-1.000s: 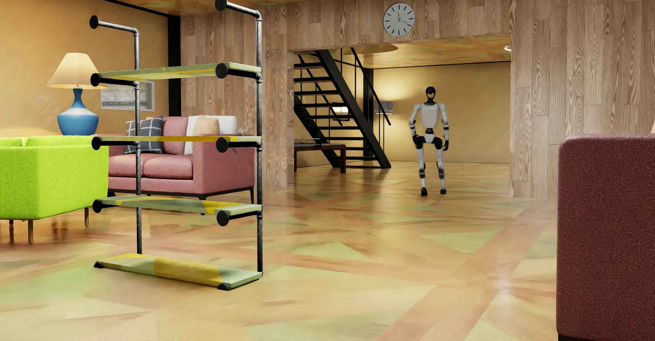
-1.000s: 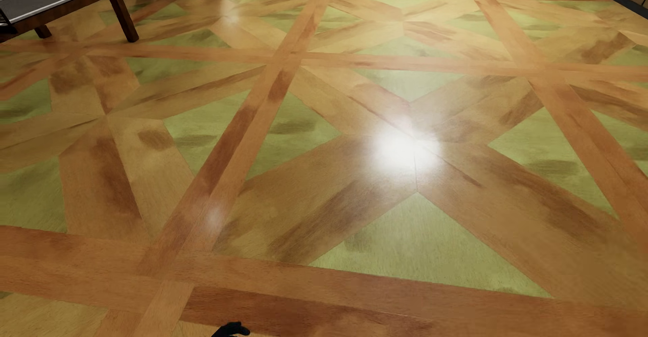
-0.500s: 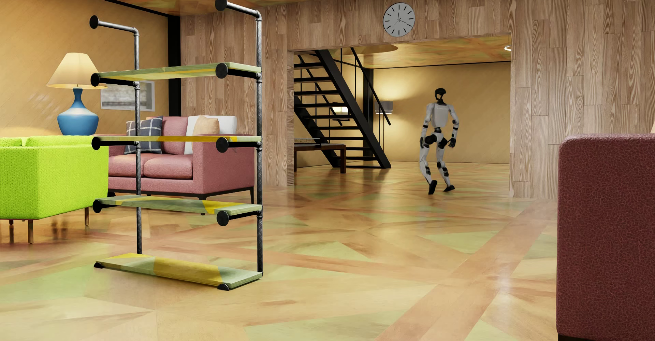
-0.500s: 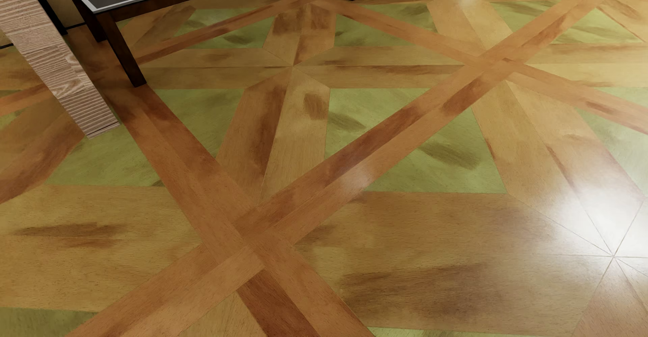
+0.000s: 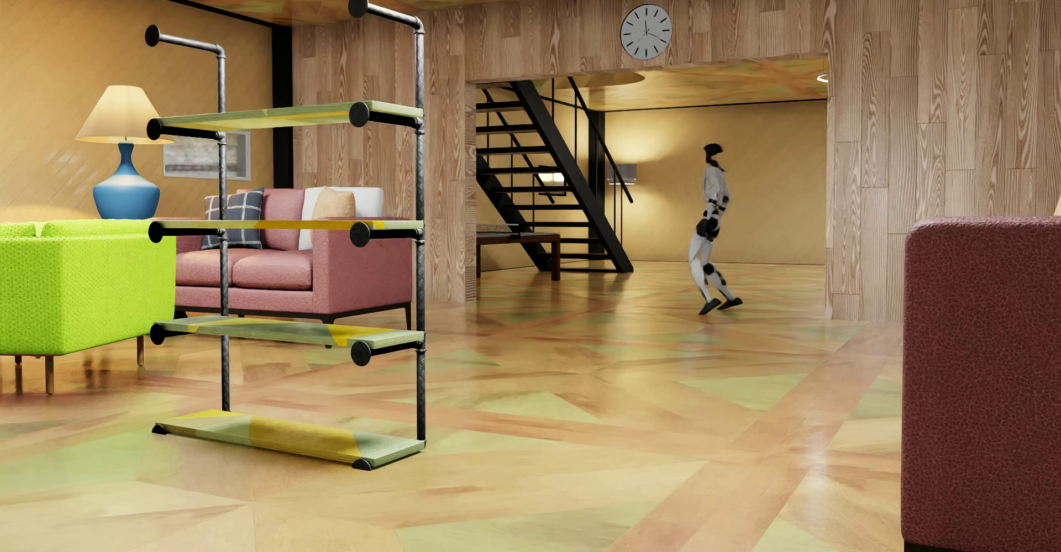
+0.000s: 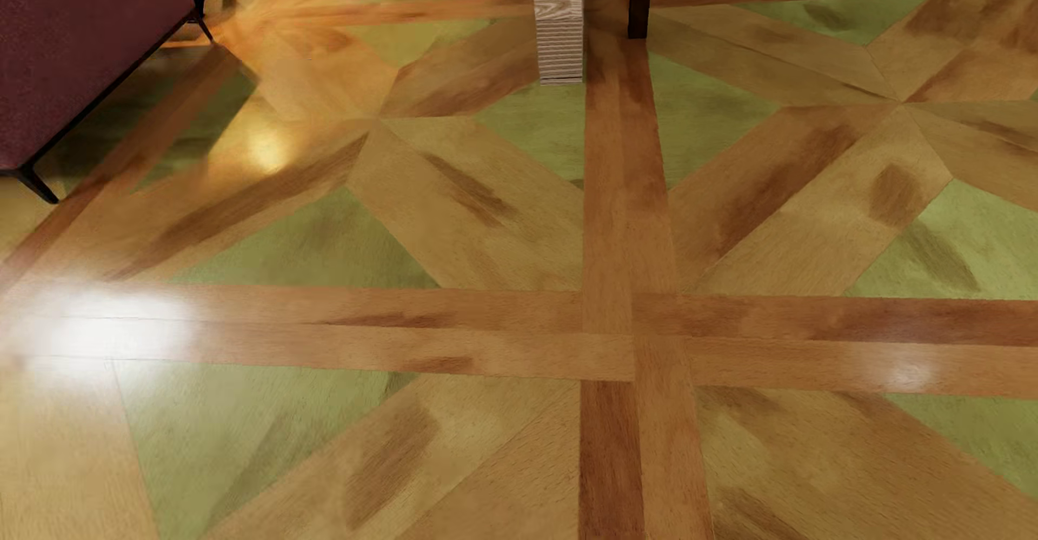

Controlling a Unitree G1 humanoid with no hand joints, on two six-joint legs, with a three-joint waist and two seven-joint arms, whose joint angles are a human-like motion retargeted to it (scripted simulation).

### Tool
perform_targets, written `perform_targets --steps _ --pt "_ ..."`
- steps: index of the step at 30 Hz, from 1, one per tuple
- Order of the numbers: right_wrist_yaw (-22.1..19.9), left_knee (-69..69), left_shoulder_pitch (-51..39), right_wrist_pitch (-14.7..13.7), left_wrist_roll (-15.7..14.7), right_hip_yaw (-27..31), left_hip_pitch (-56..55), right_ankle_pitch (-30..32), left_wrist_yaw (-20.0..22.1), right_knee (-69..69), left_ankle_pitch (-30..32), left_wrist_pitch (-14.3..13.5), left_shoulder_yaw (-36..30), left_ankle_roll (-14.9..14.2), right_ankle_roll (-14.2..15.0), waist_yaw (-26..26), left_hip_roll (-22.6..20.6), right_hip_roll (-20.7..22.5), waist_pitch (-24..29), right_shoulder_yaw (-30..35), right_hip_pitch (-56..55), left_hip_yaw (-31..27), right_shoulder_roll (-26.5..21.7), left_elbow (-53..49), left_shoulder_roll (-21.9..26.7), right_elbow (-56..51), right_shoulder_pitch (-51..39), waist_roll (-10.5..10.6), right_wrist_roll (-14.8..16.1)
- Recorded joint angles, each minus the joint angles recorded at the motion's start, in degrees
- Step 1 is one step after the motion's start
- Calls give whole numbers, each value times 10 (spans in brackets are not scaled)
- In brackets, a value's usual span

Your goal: Walk towards the shelves

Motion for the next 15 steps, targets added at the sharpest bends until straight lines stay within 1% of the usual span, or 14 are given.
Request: perform_targets --steps 4,6,8,9,10,11,13,15 --pt "0 -7 11 0 0 0 -38 -10 0 -20 -14 0 -20 0 0 32 -14 -1 19 34 3 0 2 11 -11 -28 -33 1 0" --pt "0 -10 26 0 0 0 -58 -13 0 -13 -48 0 -42 0 0 32 -13 -7 23 51 -4 0 -4 17 -19 -70 -49 4 0" --pt "0 -12 37 0 0 0 -64 -21 0 0 -97 0 -66 0 0 33 -8 -19 30 66 -3 0 -6 25 -25 -109 -57 0 0" --pt "0 -1 39 0 0 0 -81 -23 0 -2 -102 0 -77 0 0 34 0 -18 27 67 2 0 -3 30 -29 -127 -54 -1 0" --pt "0 13 42 0 0 0 -95 -22 0 -7 -96 0 -84 0 0 37 8 -17 26 67 14 0 1 33 -33 -142 -49 -3 0" --pt "0 31 47 0 0 0 -108 -16 0 -19 -67 0 -84 0 0 43 15 -15 26 67 36 0 6 35 -37 -149 -42 -6 0" --pt "0 73 55 0 0 0 -136 1 0 -49 9 0 -85 0 0 62 29 -4 22 65 86 0 13 34 -44 -154 -26 -9 0" --pt "0 102 62 0 0 0 -151 20 0 -57 44 0 -77 0 0 92 25 -1 16 66 126 0 17 36 -47 -138 -9 -11 0"
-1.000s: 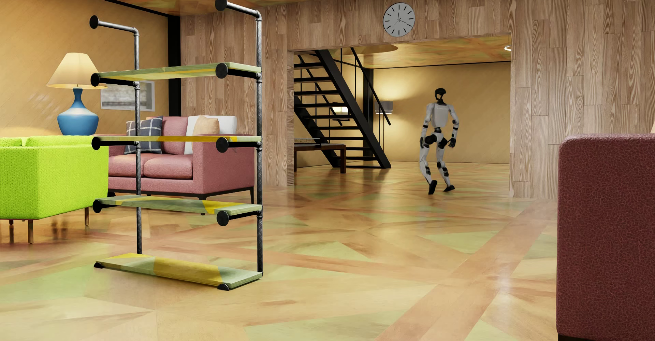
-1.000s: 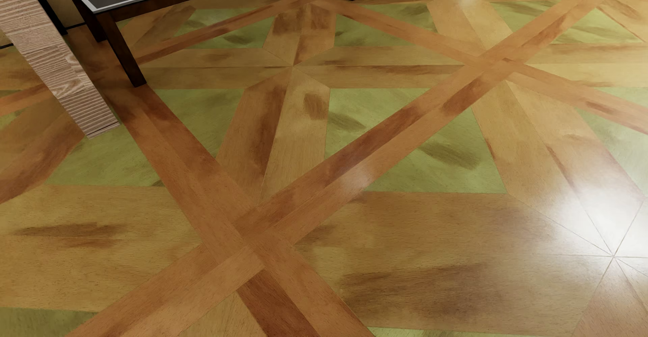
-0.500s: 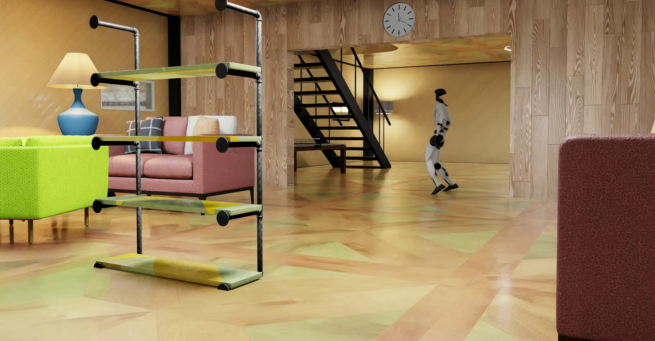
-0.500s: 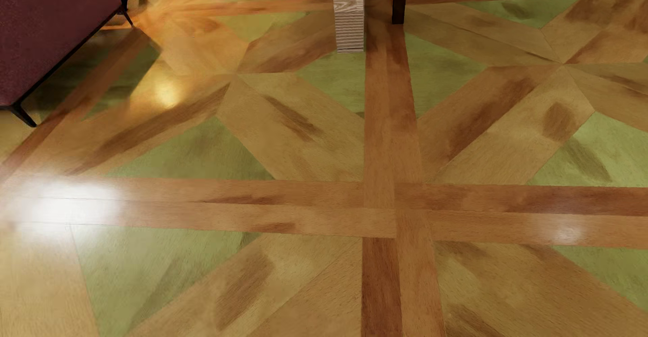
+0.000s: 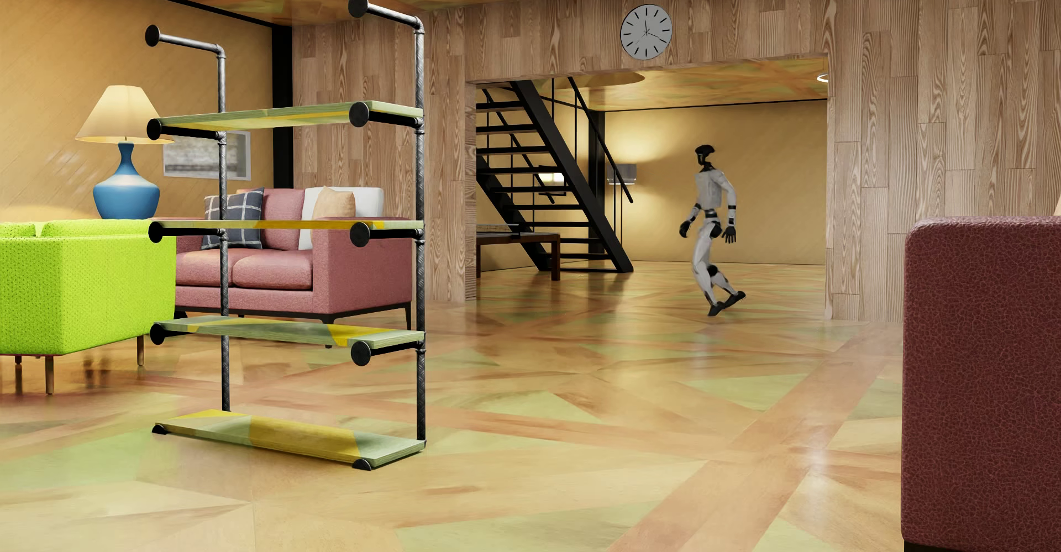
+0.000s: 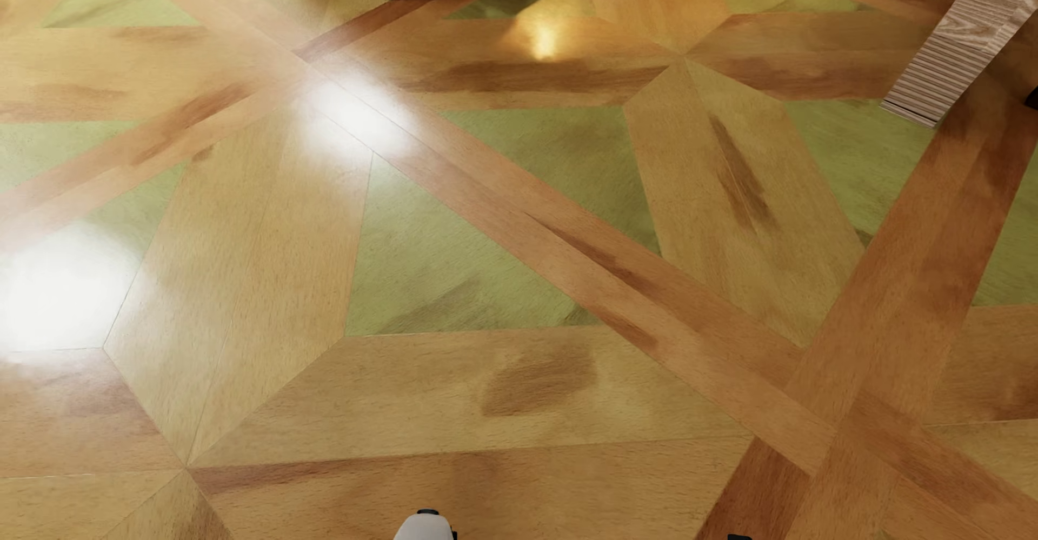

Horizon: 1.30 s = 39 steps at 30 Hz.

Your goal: Walk towards the shelves

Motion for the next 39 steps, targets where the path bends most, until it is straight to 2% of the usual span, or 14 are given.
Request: perform_targets --steps 4,8,11,15,17,19,22,25,29,32,33,35,37,39 --pt "0 46 -28 0 0 0 8 43 0 166 -81 0 1 0 0 -9 -71 -40 3 -3 -45 0 14 9 4 94 19 -6 0" --pt "0 -68 -103 0 0 0 143 7 0 324 -241 0 62 0 0 -119 -164 45 10 32 -212 0 24 -35 28 174 63 -8 0" --pt "0 -214 -146 0 0 0 322 12 0 228 -372 0 87 0 0 -200 -191 101 9 74 -352 0 20 -117 51 198 100 -5 0" --pt "0 -263 -213 0 0 0 488 63 0 12 -461 0 78 0 0 -291 -161 84 9 95 -478 0 1 -202 77 248 104 12 0" --pt "0 -257 -230 0 0 0 534 40 0 -16 -419 0 45 0 0 -332 -129 74 2 99 -499 0 -9 -196 82 268 97 18 0" --pt "0 -177 -219 0 0 0 532 34 0 78 -276 0 8 0 0 -353 -92 87 -3 104 -509 0 -14 -148 65 293 84 40 0" --pt "0 138 -179 0 0 0 419 -28 0 192 -59 0 -60 0 0 -284 -67 136 28 103 -420 0 12 -84 54 301 41 41 0" --pt "0 290 -106 0 0 0 222 -35 0 91 -128 0 -83 0 0 -151 -97 158 22 72 -234 0 32 -33 32 193 9 14 0" --pt "0 -86 -13 0 0 0 52 -21 0 -71 -79 0 -133 0 0 -1 -123 135 19 8 23 0 14 -4 44 20 -56 -4 0" --pt "0 -200 29 0 0 0 -23 -53 0 -96 -374 0 -151 0 0 83 -106 99 11 -37 139 0 -10 4 61 -40 -120 -14 0" --pt "0 -191 36 0 0 0 -42 -21 0 -80 -332 0 -151 0 0 114 -99 76 12 -55 159 0 -13 19 60 -40 -125 -17 0" --pt "0 -117 49 0 0 0 -90 186 0 8 -40 0 -140 0 0 130 -120 22 -5 -57 150 0 -4 54 47 -11 -111 -42 0" --pt "0 -47 17 0 0 0 -32 285 0 211 -55 0 -152 0 0 58 -168 26 5 -27 69 0 19 65 41 63 -78 -51 0" --pt "0 -88 -27 0 0 0 96 149 0 378 -118 0 -121 0 0 -20 -204 44 16 37 -50 0 34 31 37 138 -43 -45 0"
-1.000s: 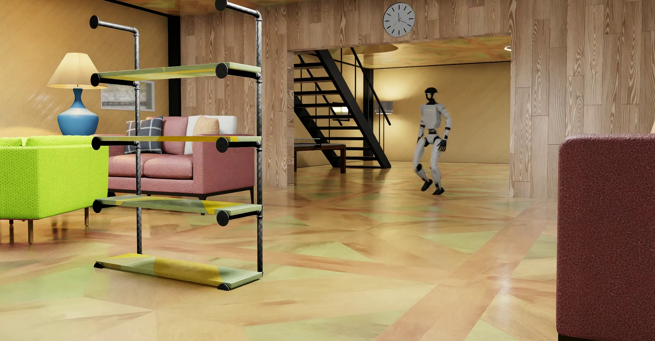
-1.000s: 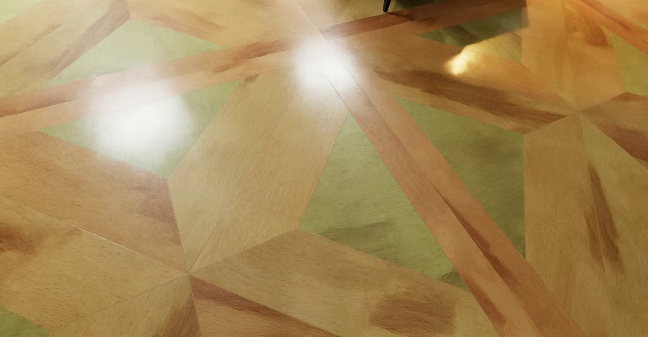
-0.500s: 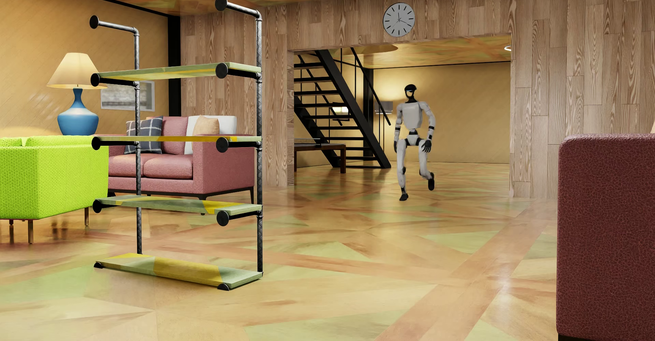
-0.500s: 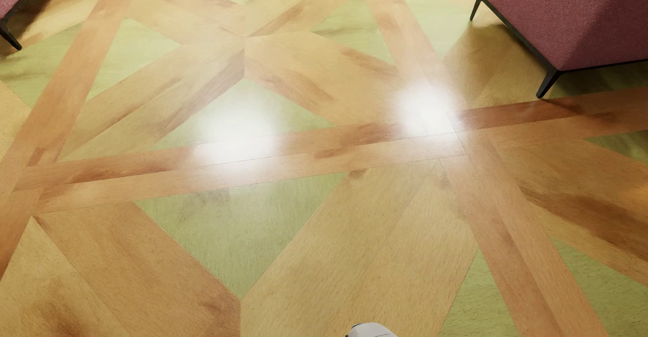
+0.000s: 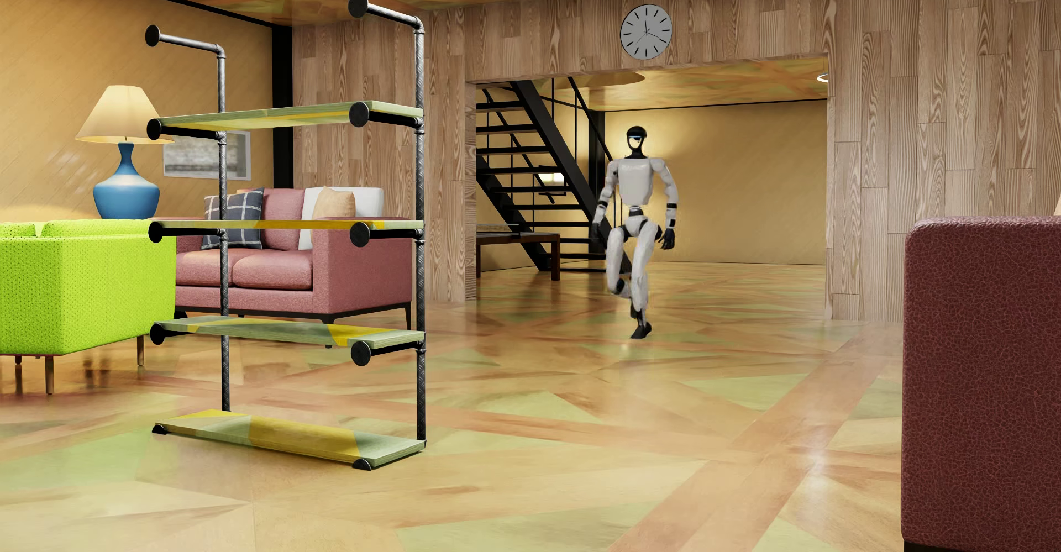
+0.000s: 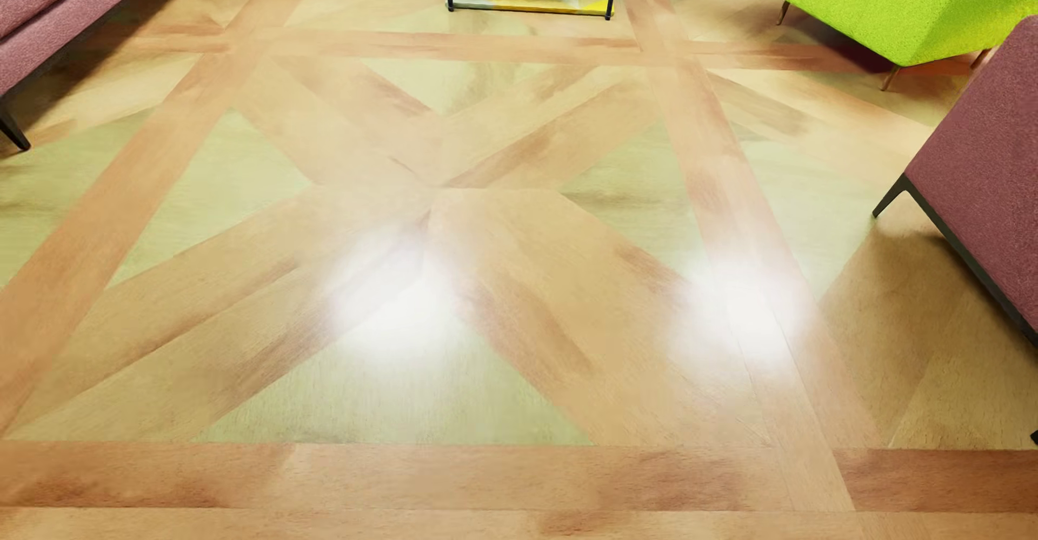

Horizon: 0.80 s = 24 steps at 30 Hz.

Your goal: Walk towards the shelves

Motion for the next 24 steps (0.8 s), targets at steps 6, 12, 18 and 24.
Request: perform_targets --steps 6,12,18,24 --pt "0 -153 -150 0 0 0 339 -93 0 -350 -248 0 187 0 0 -212 52 32 -13 81 -259 0 -4 -217 18 151 152 54 0" --pt "0 58 -158 0 0 0 391 -68 0 -286 -47 0 264 0 0 -288 153 66 -44 42 -340 0 -21 -273 26 216 193 93 0" --pt "0 280 -67 0 0 0 89 -123 0 -383 46 0 69 0 0 -94 92 120 -8 12 -29 0 8 -24 -21 8 83 42 0" --pt "0 -111 57 0 0 0 -54 -152 0 -439 -261 0 -42 0 0 75 118 71 -19 -88 172 0 -15 38 -1 -228 -36 32 0"
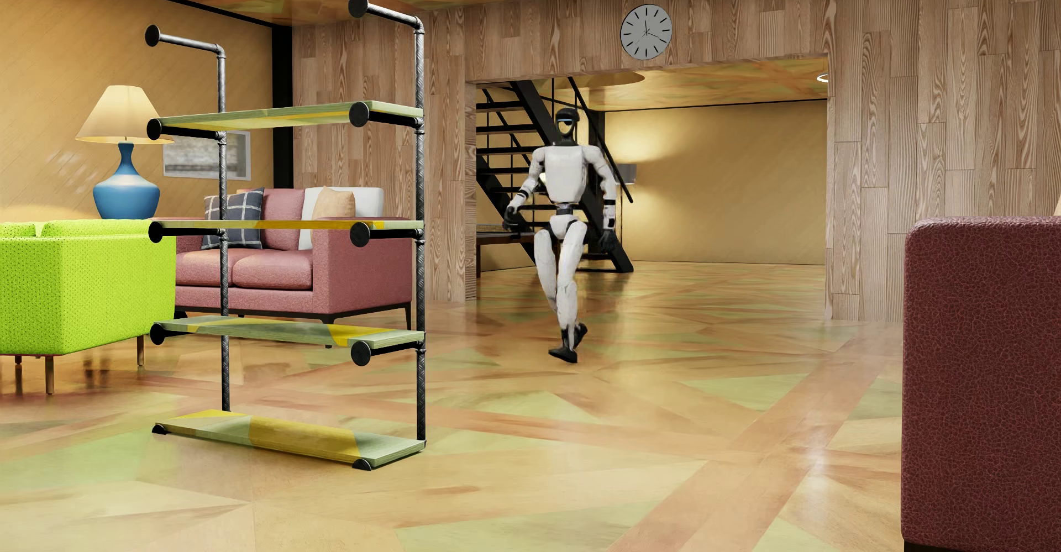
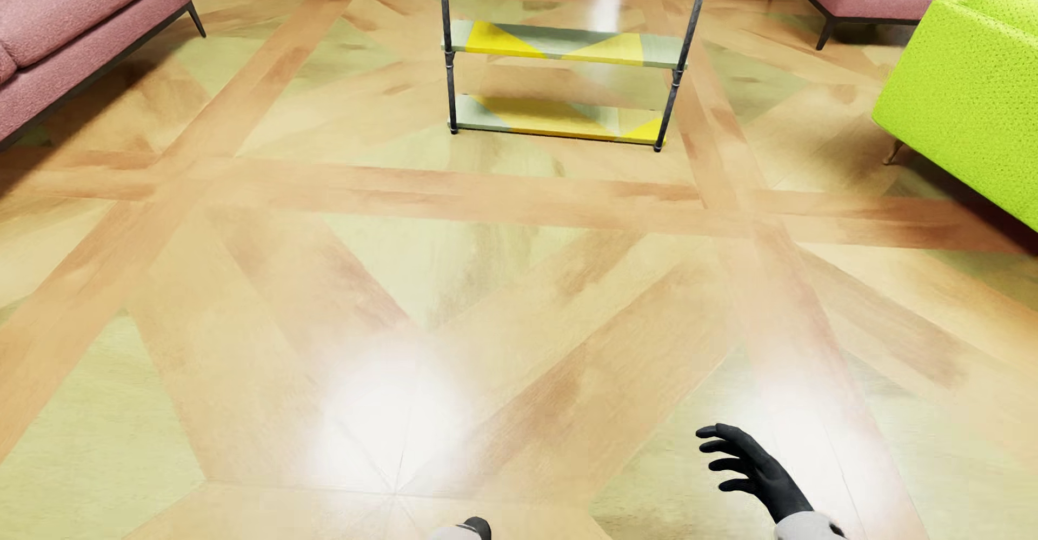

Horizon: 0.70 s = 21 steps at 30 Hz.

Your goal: Walk towards the shelves

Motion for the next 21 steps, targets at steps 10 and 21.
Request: perform_targets --steps 10,21 --pt "0 9 -146 0 0 0 280 23 0 355 129 0 93 0 0 -191 -96 -27 11 162 -313 0 25 -108 1 335 99 -1 0" --pt "0 349 -200 0 0 0 369 106 0 136 262 0 211 0 0 -311 9 18 -28 122 -371 0 20 -188 -30 380 183 46 0"
